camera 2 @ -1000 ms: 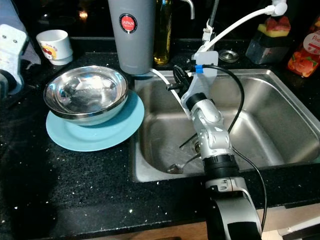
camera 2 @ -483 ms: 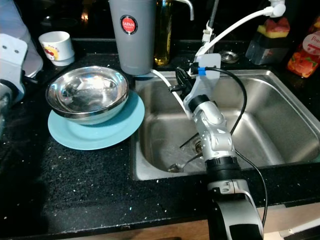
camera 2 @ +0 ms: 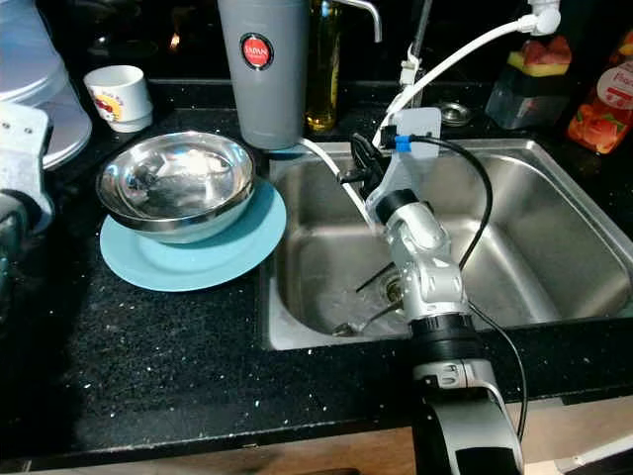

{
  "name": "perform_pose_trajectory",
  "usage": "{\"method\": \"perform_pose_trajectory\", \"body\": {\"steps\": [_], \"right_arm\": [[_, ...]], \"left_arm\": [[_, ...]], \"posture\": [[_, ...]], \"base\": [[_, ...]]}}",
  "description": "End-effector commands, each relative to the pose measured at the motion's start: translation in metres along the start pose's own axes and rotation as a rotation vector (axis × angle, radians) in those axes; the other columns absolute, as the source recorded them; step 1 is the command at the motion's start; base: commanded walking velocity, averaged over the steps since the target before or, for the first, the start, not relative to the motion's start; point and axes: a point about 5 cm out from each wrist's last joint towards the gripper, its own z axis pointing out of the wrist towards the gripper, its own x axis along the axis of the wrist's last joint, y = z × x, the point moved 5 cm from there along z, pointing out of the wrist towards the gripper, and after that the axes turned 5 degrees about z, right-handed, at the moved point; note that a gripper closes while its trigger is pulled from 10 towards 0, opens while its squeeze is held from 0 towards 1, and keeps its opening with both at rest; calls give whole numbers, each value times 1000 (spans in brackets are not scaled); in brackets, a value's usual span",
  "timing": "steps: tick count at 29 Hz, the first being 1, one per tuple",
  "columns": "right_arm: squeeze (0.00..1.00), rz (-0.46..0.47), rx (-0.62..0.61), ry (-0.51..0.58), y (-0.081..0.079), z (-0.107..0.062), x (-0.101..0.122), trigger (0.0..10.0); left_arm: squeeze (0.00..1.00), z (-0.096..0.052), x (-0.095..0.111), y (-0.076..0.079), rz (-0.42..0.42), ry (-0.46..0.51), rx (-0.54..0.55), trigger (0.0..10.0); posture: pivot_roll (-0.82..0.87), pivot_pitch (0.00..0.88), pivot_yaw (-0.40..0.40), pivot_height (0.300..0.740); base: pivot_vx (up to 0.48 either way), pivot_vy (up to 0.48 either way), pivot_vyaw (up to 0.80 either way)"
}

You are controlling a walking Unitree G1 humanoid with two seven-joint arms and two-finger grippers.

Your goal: Kitchen organization

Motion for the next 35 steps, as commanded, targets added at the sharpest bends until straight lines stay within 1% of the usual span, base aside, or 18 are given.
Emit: {"method": "perform_pose_trajectory", "body": {"steps": [1, 2, 4, 11, 13, 15, 17, 21, 22, 24, 25, 26, 28, 35], "right_arm": [[0, 1, -8, -4, 2, -3, -1, 10000], [0, 1, -7, -5, 2, -3, -1, 10000], [0, -1, -6, -6, 2, -3, -1, 10000], [0, -5, -2, -6, 2, -2, 0, 10000], [0, -7, 0, -6, 1, -1, 0, 10000], [0, -8, 0, -6, 1, -1, 0, 10000], [0, -11, 0, -6, 2, -2, 1, 10000], [0, -11, 0, -6, 2, -2, 1, 10000], [0, -11, 0, -6, 2, -2, 2, 10000], [0, -11, 0, -6, 2, -2, 2, 10000], [0, -11, 0, -5, 2, -1, 2, 10000], [0, -10, 1, -6, 2, -1, 2, 10000], [0, -9, 1, -8, 1, 0, 2, 10000], [0, -8, 0, -9, 1, 1, 2, 10000]], "left_arm": [[0, -2, -8, -3, -23, -25, -10, 10000], [0, -3, -11, -3, -43, -35, -20, 10000], [0, -2, -18, -8, -58, -55, -27, 10000], [0, -1, -24, -13, -115, -87, -58, 10000], [0, -2, -29, -14, -128, -128, -72, 10000], [0, -2, -31, -14, -130, -146, -78, 10000], [0, -4, -39, -16, -163, -217, -93, 10000], [0, -5, -41, -14, -177, -234, -110, 10000], [0, -5, -42, -12, -180, -243, -127, 7569], [0, -5, -42, -12, -180, -243, -127, 7569], [0, -6, -43, -10, -185, -252, -143, 3608], [0, -6, -46, -6, -186, -265, -165, 0], [0, -7, -50, -2, -185, -278, -187, 0], [0, -9, -51, 1, -192, -296, -219, 0]], "posture": [[-2, 123, 21, 740], [-2, 123, 21, 740], [-3, 127, 19, 740], [-5, 129, 16, 740], [-7, 129, 14, 740], [-7, 129, 14, 740], [-7, 131, 14, 740], [-8, 130, 12, 740], [-8, 130, 12, 740], [-8, 130, 12, 740], [-7, 131, 11, 740], [-7, 131, 8, 740], [-7, 131, 7, 740], [-6, 130, 7, 740]], "base": [[0, 0, 0], [0, 0, 0], [0, 0, 0], [0, 0, 0], [0, 0, 0], [0, 0, 0], [0, 0, 0], [0, 0, 0], [0, 0, 0], [0, 0, 0], [0, 0, 0], [0, 0, 0], [0, 0, 0], [0, 0, 0]]}}
